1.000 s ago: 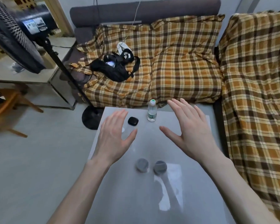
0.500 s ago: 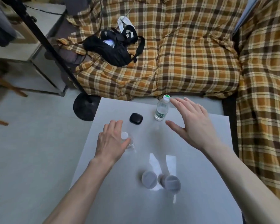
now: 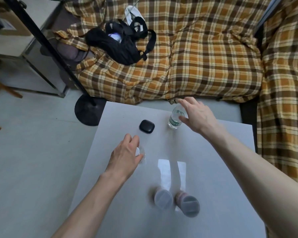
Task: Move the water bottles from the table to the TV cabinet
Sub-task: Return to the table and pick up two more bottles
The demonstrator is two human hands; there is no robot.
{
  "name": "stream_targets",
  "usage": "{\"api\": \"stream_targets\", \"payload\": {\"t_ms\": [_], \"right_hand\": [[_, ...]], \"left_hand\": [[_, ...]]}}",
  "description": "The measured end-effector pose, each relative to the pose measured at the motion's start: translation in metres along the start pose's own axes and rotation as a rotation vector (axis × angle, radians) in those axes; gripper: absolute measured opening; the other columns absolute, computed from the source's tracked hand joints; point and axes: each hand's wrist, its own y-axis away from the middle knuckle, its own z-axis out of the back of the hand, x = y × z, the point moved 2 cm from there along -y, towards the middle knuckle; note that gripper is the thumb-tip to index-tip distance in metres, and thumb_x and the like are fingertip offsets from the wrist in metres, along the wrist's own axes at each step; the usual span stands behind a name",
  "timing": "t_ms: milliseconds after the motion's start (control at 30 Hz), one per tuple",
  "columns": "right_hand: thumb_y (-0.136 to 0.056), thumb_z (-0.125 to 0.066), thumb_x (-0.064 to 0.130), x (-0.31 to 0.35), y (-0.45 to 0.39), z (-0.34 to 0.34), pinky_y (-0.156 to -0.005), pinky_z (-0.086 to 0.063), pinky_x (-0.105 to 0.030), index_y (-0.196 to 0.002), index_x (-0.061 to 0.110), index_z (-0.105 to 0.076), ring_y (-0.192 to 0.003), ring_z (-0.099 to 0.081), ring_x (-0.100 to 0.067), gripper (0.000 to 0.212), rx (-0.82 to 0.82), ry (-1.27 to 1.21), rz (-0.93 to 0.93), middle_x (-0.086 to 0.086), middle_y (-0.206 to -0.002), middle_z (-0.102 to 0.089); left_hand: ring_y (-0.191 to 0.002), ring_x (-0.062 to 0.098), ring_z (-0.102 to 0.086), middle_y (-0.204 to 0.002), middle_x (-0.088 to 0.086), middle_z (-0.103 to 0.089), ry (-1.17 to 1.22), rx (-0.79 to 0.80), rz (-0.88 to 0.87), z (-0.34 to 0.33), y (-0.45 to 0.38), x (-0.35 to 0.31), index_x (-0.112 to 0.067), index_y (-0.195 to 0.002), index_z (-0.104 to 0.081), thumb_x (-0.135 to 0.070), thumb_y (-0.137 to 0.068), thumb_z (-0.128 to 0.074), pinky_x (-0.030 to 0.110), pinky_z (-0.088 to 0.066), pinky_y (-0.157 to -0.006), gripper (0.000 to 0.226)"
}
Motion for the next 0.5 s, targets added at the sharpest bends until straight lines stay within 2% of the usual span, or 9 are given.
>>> {"api": "stream_targets", "payload": {"t_ms": [100, 200, 400, 500], "right_hand": [[-0.095, -0.063, 0.021, -0.004, 0.002, -0.017, -0.074, -0.056, -0.045, -0.137, 0.025, -0.045, -0.100, -0.062, -0.036, 0.046, -0.059, -0.096, -0.027, -0.003, -0.133, -0.047], [-0.096, -0.062, 0.016, -0.004, 0.011, -0.023, -0.067, -0.055, -0.047, -0.118, 0.018, -0.049, -0.081, -0.058, -0.037, 0.026, -0.119, -0.141, -0.041, -0.006, -0.113, -0.045], [-0.097, -0.061, 0.015, -0.004, 0.048, -0.024, -0.065, -0.053, -0.049, -0.114, 0.011, -0.050, -0.077, -0.056, -0.038, 0.020, -0.123, -0.171, -0.021, -0.008, -0.108, -0.046], [-0.095, -0.064, 0.014, -0.004, 0.073, -0.017, -0.066, -0.050, -0.043, -0.118, 0.011, -0.053, -0.083, -0.056, -0.035, 0.026, -0.147, -0.205, 0.025, -0.008, -0.109, -0.048]], "left_hand": [[-0.078, 0.026, -0.049, -0.101, -0.001, -0.040, 0.036, -0.007, -0.002, -0.003, 0.002, 0.000, -0.022, -0.095, -0.040, -0.029, -0.092, -0.069, 0.034, -0.037, -0.068, 0.030], [-0.081, 0.026, -0.051, -0.102, -0.002, -0.040, 0.068, -0.019, -0.002, -0.005, 0.006, 0.002, -0.023, -0.095, -0.039, -0.026, -0.091, -0.071, 0.033, -0.037, -0.069, 0.031], [-0.084, 0.025, -0.051, -0.103, -0.001, -0.042, 0.100, -0.046, -0.008, -0.006, 0.025, 0.005, -0.019, -0.098, -0.046, -0.020, -0.092, -0.068, 0.031, -0.035, -0.070, 0.023], [-0.087, 0.026, -0.052, -0.104, -0.001, -0.043, 0.106, -0.076, -0.018, -0.001, 0.043, 0.001, -0.017, -0.100, -0.048, -0.018, -0.092, -0.070, 0.032, -0.038, -0.072, 0.023]]}}
